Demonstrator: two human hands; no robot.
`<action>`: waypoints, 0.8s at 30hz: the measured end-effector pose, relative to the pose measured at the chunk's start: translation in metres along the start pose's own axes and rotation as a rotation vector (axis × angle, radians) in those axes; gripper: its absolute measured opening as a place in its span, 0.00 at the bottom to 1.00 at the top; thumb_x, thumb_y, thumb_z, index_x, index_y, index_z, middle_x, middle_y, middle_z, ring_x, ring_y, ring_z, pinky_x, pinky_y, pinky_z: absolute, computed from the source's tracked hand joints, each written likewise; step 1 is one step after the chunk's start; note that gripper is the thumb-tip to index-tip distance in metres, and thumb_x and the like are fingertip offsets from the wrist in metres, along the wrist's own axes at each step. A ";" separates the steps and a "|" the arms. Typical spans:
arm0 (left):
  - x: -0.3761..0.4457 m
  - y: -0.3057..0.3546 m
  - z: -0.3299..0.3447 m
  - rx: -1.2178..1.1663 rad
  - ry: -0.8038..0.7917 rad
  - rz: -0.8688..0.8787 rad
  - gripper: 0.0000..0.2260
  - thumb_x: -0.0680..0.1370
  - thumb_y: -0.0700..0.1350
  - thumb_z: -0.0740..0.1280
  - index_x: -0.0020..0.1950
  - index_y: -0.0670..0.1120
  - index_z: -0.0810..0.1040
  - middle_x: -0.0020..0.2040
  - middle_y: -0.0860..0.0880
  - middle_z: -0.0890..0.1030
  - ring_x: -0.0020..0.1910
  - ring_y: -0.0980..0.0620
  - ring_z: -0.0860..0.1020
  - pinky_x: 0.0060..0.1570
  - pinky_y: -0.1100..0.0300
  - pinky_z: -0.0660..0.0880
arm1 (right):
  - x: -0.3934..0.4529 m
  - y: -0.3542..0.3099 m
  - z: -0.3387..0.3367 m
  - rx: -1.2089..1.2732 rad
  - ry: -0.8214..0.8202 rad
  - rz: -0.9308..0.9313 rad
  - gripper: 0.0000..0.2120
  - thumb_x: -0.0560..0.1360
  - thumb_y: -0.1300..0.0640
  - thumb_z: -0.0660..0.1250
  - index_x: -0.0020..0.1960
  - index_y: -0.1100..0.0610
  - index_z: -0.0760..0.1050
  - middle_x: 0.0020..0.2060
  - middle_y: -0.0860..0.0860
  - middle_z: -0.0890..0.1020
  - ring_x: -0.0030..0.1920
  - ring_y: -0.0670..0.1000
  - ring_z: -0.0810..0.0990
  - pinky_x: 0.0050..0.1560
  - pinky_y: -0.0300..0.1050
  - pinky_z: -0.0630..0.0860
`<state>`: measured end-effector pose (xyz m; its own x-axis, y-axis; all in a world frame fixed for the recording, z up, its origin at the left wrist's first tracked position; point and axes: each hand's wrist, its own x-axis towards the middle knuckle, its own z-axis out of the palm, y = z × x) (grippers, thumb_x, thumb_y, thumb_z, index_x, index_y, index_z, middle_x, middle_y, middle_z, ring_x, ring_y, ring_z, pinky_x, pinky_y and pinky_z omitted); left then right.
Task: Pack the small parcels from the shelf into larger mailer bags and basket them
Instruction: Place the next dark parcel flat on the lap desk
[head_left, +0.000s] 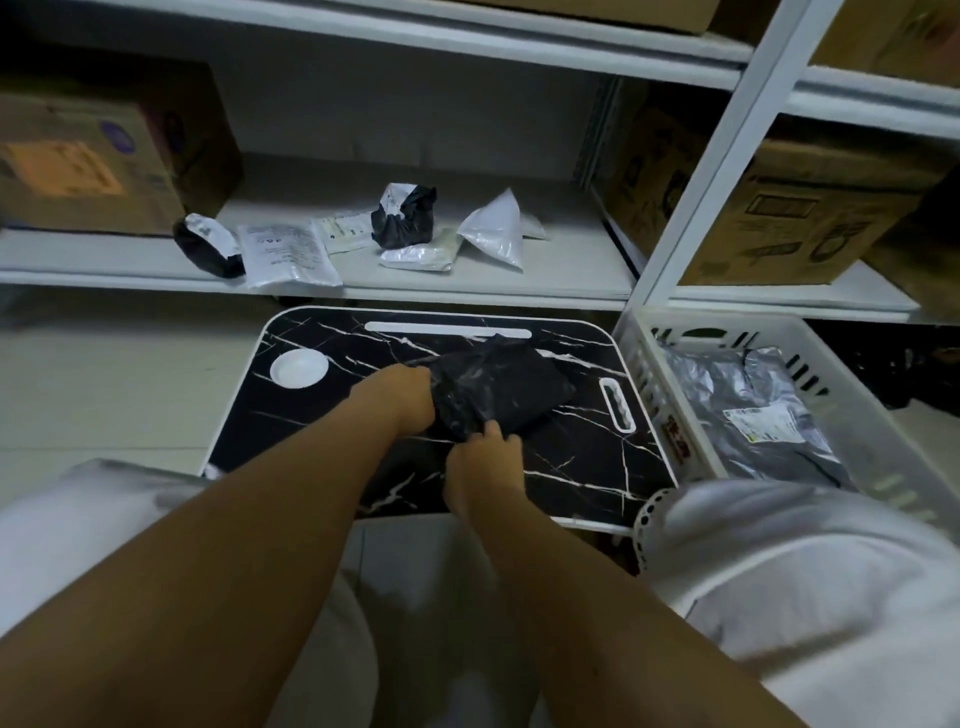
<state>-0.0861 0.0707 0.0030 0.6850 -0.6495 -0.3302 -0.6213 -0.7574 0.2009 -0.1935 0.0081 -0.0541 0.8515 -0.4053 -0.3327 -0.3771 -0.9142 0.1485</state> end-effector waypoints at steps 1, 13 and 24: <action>-0.002 -0.004 0.001 0.001 -0.010 -0.004 0.19 0.79 0.45 0.60 0.70 0.44 0.68 0.66 0.40 0.73 0.63 0.40 0.73 0.62 0.47 0.71 | -0.001 -0.009 -0.003 -0.002 0.009 -0.060 0.16 0.79 0.50 0.60 0.63 0.54 0.76 0.63 0.55 0.76 0.66 0.60 0.64 0.64 0.58 0.63; -0.004 -0.056 0.018 0.026 -0.072 -0.127 0.19 0.78 0.42 0.59 0.70 0.47 0.69 0.64 0.41 0.74 0.61 0.41 0.73 0.63 0.45 0.71 | 0.013 -0.068 -0.017 0.286 0.063 -0.519 0.15 0.80 0.54 0.58 0.63 0.53 0.77 0.60 0.56 0.80 0.58 0.57 0.76 0.57 0.50 0.73; 0.024 -0.049 0.065 0.032 0.258 -0.193 0.27 0.83 0.56 0.45 0.79 0.48 0.43 0.79 0.47 0.42 0.78 0.48 0.41 0.74 0.43 0.47 | 0.052 0.003 0.002 0.288 0.431 -0.123 0.22 0.82 0.49 0.53 0.75 0.53 0.61 0.74 0.51 0.64 0.72 0.54 0.63 0.67 0.52 0.64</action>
<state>-0.0637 0.0966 -0.0751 0.8626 -0.4929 -0.1136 -0.4795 -0.8683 0.1269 -0.1514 -0.0160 -0.0723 0.9454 -0.3131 0.0906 -0.2979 -0.9429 -0.1492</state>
